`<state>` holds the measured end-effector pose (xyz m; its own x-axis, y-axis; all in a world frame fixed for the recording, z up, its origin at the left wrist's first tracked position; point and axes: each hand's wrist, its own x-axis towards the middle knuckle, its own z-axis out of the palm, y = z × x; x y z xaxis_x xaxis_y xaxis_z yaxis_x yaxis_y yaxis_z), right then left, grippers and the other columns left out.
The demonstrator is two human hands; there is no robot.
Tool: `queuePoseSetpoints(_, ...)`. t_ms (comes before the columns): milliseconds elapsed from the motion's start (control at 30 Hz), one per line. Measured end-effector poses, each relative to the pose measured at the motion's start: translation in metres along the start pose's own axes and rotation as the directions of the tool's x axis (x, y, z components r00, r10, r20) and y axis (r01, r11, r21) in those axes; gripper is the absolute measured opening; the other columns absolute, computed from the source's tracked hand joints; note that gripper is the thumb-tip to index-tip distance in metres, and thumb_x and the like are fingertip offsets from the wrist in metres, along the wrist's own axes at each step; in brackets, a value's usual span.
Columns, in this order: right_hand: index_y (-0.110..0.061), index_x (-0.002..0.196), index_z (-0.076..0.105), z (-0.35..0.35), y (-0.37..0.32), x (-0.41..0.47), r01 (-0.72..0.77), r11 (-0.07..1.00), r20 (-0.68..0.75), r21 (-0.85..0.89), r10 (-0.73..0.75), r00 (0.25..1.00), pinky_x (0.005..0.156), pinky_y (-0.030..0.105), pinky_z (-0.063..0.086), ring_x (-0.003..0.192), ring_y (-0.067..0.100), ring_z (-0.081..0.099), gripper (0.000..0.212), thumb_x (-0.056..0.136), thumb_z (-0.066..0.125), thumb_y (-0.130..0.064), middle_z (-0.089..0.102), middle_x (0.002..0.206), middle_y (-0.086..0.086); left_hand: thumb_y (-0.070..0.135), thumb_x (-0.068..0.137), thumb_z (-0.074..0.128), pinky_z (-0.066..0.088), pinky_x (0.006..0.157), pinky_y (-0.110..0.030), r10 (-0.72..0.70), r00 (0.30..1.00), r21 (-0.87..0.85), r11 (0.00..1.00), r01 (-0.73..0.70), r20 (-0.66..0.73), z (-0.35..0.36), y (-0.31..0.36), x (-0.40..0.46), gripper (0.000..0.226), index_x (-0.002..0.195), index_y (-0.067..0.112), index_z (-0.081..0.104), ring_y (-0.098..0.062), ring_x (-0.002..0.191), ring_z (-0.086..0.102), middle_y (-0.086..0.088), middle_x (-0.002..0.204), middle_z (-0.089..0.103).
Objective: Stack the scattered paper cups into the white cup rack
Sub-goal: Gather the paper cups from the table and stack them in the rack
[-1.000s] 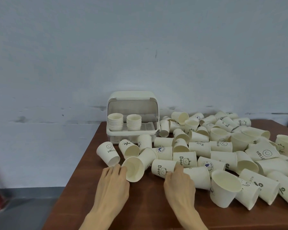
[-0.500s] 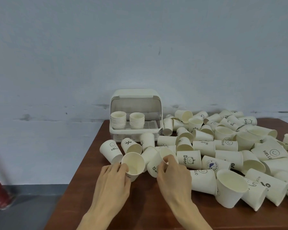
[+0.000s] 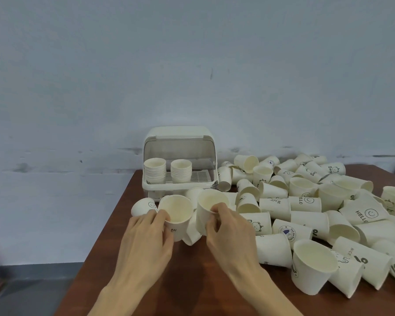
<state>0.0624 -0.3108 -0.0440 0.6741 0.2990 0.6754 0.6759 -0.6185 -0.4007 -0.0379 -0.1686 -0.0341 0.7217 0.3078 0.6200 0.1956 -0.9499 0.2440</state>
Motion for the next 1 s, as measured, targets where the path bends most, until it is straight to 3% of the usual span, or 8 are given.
queuePoseSetpoints(100, -0.016, 0.086, 0.059, 0.002, 0.000, 0.017, 0.050, 0.998, 0.007, -0.046, -0.049, 0.999, 0.048, 0.031, 0.037, 0.057, 0.021, 0.054, 0.006, 0.083, 0.055, -0.019, 0.061, 0.065, -0.001, 0.008, 0.074, 0.073, 0.045, 0.061, -0.029, -0.001, 1.000, -0.006, 1.000, 0.001, -0.030, -0.002, -0.004, 0.017, 0.020, 0.081, 0.018, 0.058, -0.021, 0.065, 0.056, 0.007, 0.072, 0.058)
queuePoseSetpoints(233, -0.013, 0.087, 0.057, 0.009, -0.002, 0.044, 0.107, 0.990, 0.054, -0.091, -0.103, 0.993, 0.048, 0.033, 0.034, 0.059, 0.025, 0.055, 0.015, 0.085, 0.045, -0.022, 0.061, 0.067, 0.002, 0.008, 0.078, 0.069, 0.042, 0.061, -0.028, 0.001, 0.998, -0.017, 1.000, -0.002, -0.063, -0.002, -0.012, 0.042, 0.015, 0.079, 0.016, 0.058, -0.019, 0.060, 0.052, 0.007, 0.067, 0.054)
queuePoseSetpoints(400, -0.013, 0.091, 0.048, 0.025, -0.005, 0.082, 0.105, 0.985, 0.169, -0.137, -0.081, 0.982, 0.056, 0.033, 0.029, 0.067, 0.023, 0.044, 0.005, 0.091, 0.044, -0.016, 0.060, 0.082, 0.004, 0.014, 0.085, 0.061, 0.044, 0.069, -0.032, -0.019, 0.998, 0.013, 1.000, 0.020, -0.055, 0.004, -0.026, 0.073, 0.002, 0.084, 0.014, 0.060, -0.022, 0.065, 0.053, 0.003, 0.073, 0.057)
queuePoseSetpoints(733, -0.008, 0.101, 0.047, 0.069, -0.010, 0.169, 0.141, 0.973, 0.190, -0.180, -0.106, 0.976, 0.052, 0.033, 0.029, 0.064, 0.029, 0.045, 0.010, 0.094, 0.039, -0.009, 0.061, 0.083, 0.009, 0.017, 0.092, 0.049, 0.039, 0.083, -0.037, 0.021, 0.999, 0.189, 0.982, -0.011, -0.050, 0.008, -0.070, 0.155, 0.011, 0.088, 0.014, 0.059, -0.030, 0.078, 0.059, -0.006, 0.084, 0.062)
queuePoseSetpoints(900, -0.008, 0.101, 0.046, 0.096, -0.014, 0.199, 0.148, 0.965, 0.237, -0.214, -0.096, 0.967, 0.055, 0.037, 0.038, 0.068, 0.033, 0.050, 0.014, 0.091, 0.039, -0.004, 0.060, 0.082, 0.011, 0.017, 0.095, 0.044, 0.041, 0.085, -0.038, 0.013, 0.996, 0.197, 0.980, 0.005, -0.086, 0.023, -0.085, 0.185, 0.018, 0.095, 0.011, 0.061, -0.029, 0.079, 0.059, -0.007, 0.087, 0.063)
queuePoseSetpoints(1000, -0.008, 0.100, 0.047, 0.108, -0.011, 0.204, 0.177, 0.953, 0.285, -0.246, -0.103, 0.953, 0.055, 0.036, 0.035, 0.067, 0.032, 0.045, 0.014, 0.089, 0.040, -0.003, 0.056, 0.081, 0.011, 0.017, 0.095, 0.044, 0.040, 0.084, -0.038, 0.002, 0.995, 0.195, 0.981, 0.019, -0.104, 0.035, -0.089, 0.196, 0.019, 0.097, 0.010, 0.062, -0.029, 0.080, 0.059, -0.008, 0.089, 0.063)
